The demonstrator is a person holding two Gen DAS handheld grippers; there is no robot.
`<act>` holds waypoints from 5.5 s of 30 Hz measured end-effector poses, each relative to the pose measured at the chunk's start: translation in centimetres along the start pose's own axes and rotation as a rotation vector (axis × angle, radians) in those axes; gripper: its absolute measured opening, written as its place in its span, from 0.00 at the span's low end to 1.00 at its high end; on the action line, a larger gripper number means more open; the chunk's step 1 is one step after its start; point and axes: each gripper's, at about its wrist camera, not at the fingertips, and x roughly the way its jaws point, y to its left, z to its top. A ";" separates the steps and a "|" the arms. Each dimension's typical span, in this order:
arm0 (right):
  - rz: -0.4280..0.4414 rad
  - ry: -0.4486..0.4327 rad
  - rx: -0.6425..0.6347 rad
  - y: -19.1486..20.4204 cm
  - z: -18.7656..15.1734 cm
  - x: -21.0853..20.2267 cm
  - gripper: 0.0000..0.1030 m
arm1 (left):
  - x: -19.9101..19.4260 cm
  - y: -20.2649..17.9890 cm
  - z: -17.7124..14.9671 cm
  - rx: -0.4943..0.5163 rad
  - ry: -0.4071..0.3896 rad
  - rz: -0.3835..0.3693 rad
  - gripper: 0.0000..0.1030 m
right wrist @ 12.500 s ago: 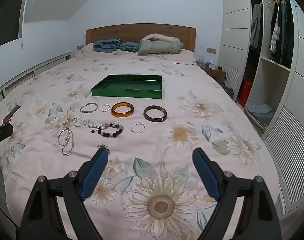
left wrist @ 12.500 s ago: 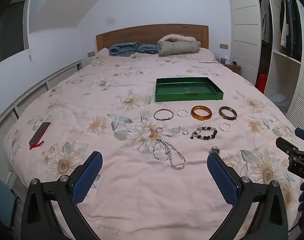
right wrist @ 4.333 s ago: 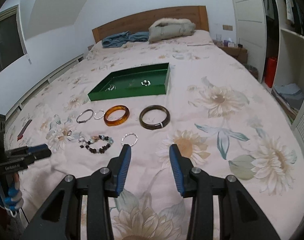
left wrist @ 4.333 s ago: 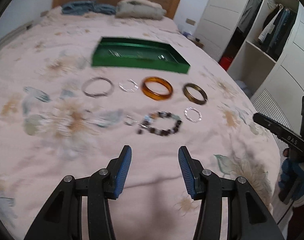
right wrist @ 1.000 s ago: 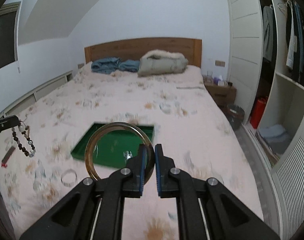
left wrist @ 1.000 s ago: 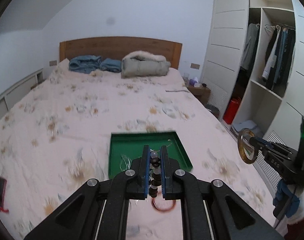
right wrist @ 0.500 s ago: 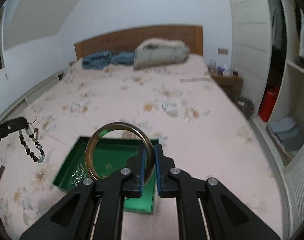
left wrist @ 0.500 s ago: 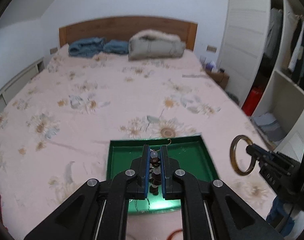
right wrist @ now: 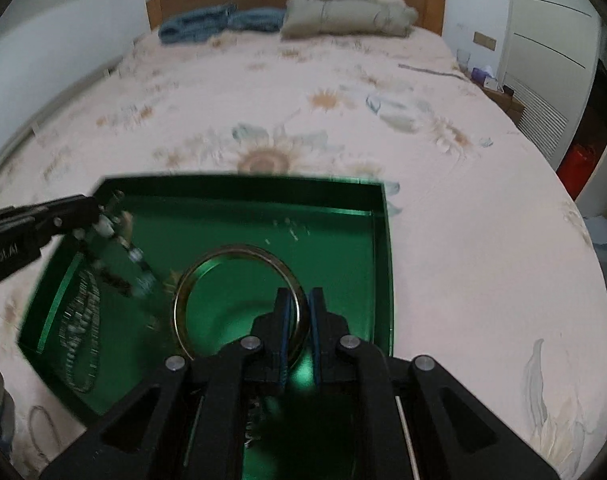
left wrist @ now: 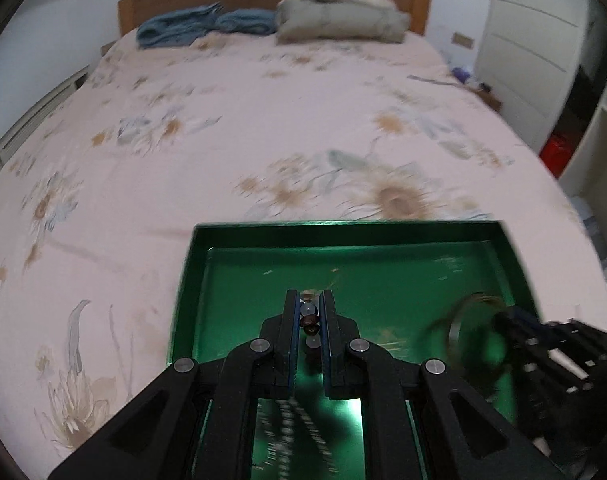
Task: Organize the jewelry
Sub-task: 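Carry bracelet and dark bangle into the green tray and release them, then withdraw both grippers from the tray and approach the remaining rings, then grasp the silver ring with the left gripper while the right grasps the twisted silver ring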
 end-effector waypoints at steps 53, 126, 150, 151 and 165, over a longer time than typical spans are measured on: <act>0.094 -0.306 -0.038 4.4 -26.8 -36.4 0.42 | -37.1 0.6 -32.6 0.044 -0.373 0.118 0.74; 0.097 -0.122 -0.012 3.1 -28.4 -24.4 0.42 | -24.4 2.1 -32.7 0.003 -0.119 0.009 0.74; 0.156 -0.057 -0.061 3.7 -24.8 -14.5 0.50 | -14.5 -1.5 -31.0 0.069 0.004 -0.157 0.55; 0.160 -0.059 -0.063 3.7 -24.8 -14.4 0.50 | -14.4 -1.6 -31.0 0.071 0.004 -0.156 0.51; 0.161 -0.043 -0.153 5.2 -24.6 -13.5 0.39 | -14.0 -1.6 -31.1 0.085 -0.011 -0.130 0.18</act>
